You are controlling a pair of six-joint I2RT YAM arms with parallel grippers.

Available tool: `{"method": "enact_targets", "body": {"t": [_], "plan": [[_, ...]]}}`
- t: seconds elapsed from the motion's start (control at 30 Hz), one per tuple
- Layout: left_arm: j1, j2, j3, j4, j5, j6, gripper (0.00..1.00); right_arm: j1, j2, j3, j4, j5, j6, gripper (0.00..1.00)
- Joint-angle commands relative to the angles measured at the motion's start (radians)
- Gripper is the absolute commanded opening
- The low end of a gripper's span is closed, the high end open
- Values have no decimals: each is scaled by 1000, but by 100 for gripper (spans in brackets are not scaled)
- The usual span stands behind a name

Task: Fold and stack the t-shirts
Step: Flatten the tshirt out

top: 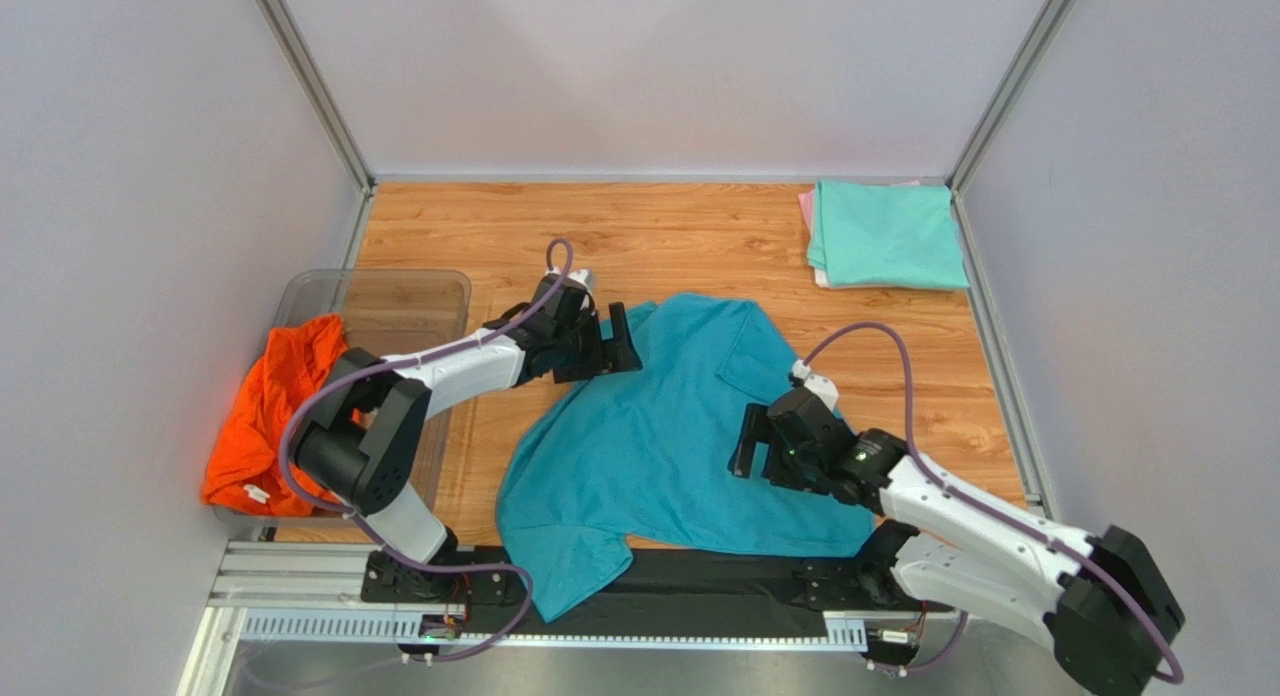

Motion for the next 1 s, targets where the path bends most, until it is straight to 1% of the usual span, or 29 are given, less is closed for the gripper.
{"method": "enact_targets", "body": {"t": [0.0,0.07,0.17,0.3,0.4,0.53,0.57,0.63,0.67,0.73,0.77,0.83,0.93,0.97], "plan": [[2,-57,75,-153,-124,53,100,3,-39,121,-69,136,-68,100],[13,-57,101,-204,-167,58,100,2,-25,176,-89,191,-109,100],[62,-45,113,-219,-158,41,100,0,16,213,-93,214,-138,100],[114,33,173,-221,-134,64,99,-1,65,235,-93,227,-158,100],[116,105,226,-210,-99,82,98,-4,84,230,-93,228,-157,100],[116,191,293,-225,-105,78,95,-10,85,215,-96,221,-151,100],[116,220,303,-227,-106,79,91,-13,82,210,-96,219,-149,100],[116,243,326,-236,-114,81,90,-26,71,201,-98,216,-152,100],[116,263,334,-241,-112,82,82,-27,65,198,-98,216,-155,100],[116,282,356,-255,-114,84,78,-35,56,193,-99,213,-158,100],[116,294,359,-256,-114,82,71,-36,56,192,-99,216,-158,100],[114,309,368,-256,-103,90,62,-39,59,189,-99,222,-161,100],[111,343,380,-258,-85,87,34,-43,68,186,-98,228,-161,100],[110,363,383,-259,-77,87,30,-43,70,183,-98,230,-161,100]]}}
